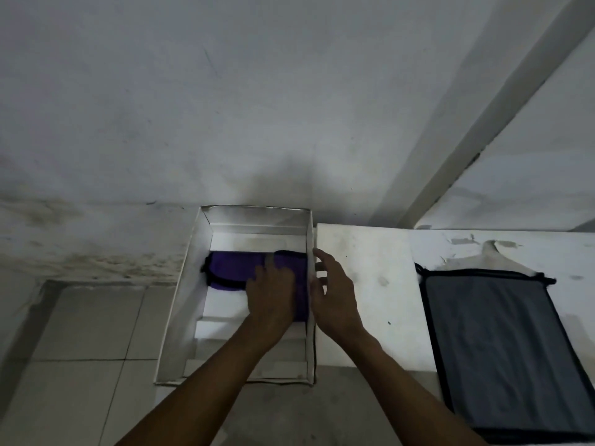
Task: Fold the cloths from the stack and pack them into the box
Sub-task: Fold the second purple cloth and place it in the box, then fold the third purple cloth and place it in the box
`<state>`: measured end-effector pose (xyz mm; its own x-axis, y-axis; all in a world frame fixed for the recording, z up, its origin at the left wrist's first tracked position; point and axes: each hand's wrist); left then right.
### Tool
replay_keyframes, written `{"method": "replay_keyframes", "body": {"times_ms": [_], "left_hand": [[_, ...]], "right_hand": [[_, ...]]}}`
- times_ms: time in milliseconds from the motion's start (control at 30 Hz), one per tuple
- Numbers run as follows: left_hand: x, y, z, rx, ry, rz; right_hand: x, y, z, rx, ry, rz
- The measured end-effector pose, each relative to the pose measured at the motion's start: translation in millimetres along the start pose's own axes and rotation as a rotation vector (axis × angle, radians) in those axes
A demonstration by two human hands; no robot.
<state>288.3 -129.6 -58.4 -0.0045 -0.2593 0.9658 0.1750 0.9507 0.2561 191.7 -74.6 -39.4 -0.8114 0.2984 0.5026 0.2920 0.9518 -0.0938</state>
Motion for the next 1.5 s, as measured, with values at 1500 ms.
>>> {"method": "replay_keyframes", "body": {"times_ms": [1500], "left_hand": [[4.6,137.4,162.3,-0.379,0.741,0.073]], "right_hand": [[220.0,156.3,121.6,-0.345,0.102,-0.064]]}}
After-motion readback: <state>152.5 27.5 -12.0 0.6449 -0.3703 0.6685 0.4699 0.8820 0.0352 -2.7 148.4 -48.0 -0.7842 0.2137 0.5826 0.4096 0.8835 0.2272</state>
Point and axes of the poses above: each hand's wrist, its own y-axis away from the middle knuckle, its own x-axis out of the back of the hand, z = x × y, and after that the axes turned 8 degrees about x, right-handed
